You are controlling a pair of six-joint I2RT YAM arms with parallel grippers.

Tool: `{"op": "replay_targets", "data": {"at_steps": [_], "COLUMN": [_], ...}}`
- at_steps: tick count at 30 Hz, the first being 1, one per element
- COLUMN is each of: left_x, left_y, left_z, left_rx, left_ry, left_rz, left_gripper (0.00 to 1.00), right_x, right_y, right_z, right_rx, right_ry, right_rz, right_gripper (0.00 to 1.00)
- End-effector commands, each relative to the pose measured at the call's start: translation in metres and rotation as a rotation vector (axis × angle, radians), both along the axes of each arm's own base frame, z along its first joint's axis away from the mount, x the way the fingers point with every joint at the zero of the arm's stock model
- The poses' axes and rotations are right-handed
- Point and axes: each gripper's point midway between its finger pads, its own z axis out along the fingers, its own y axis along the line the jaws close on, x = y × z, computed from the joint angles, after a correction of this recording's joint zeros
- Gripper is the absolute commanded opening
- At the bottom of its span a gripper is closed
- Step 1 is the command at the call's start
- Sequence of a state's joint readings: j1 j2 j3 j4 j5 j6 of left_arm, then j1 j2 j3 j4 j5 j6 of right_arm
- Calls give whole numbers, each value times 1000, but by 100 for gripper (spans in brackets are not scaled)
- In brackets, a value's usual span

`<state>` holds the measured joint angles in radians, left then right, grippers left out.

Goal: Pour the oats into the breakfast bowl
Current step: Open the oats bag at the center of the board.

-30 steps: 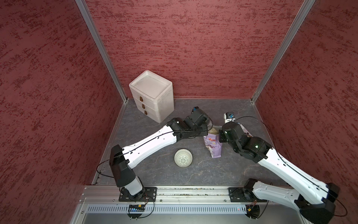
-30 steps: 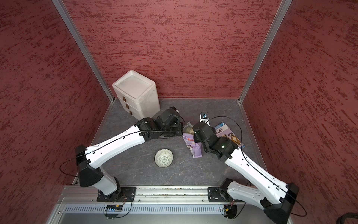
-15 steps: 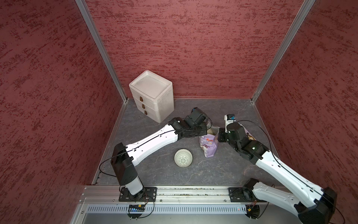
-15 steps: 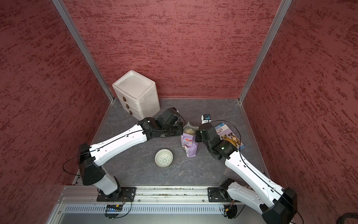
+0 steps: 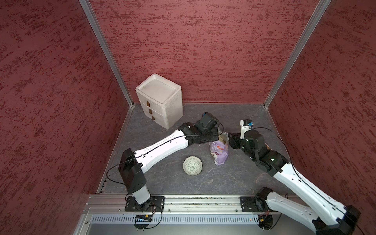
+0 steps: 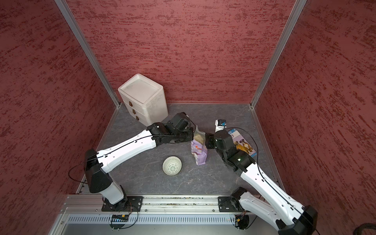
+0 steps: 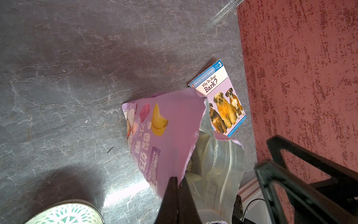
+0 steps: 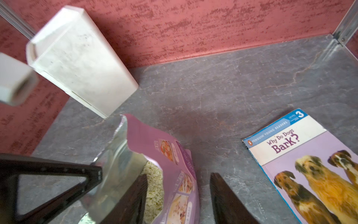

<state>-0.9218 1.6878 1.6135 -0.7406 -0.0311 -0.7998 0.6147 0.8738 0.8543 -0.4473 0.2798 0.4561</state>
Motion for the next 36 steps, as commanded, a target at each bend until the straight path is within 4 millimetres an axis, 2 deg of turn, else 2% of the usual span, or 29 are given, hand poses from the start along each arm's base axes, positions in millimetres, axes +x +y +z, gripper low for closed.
{"op": "replay_targets", "data": {"at_steps": [1, 3, 6, 12, 17, 23, 29, 36], "left_x": [1, 2, 2, 3, 5, 9, 9, 9], "left_y": [-10, -12, -13, -11, -10, -6, -5, -4], "left_z": [-2, -2, -1, -2, 1, 1, 3, 5], "left_rx": [-9, -8, -10, -2, -1, 10, 17, 17], "left_ry": [16, 17, 15, 14, 5, 1, -3, -5], "left_rz": [-12, -15, -17, -14, -11, 6, 6, 6], "left_gripper": [0, 0, 0, 0, 0, 0, 0, 0], "right_x": [-12, -21, -36, -59, -64, -64, -71, -73], "right_y": [-3, -4, -3, -4, 4, 21, 27, 36], "right_z": [12, 16, 16, 9, -2, -30, -54, -107], "right_rx": [61, 83, 128, 208, 207, 163, 157, 172], "right_ry": [-25, -31, -27, -10, -1, 29, 25, 78], "right_rz": [21, 44, 87, 126, 162, 203, 238, 232], "right_gripper": [75, 86, 98, 98, 99, 99, 98, 99]}}
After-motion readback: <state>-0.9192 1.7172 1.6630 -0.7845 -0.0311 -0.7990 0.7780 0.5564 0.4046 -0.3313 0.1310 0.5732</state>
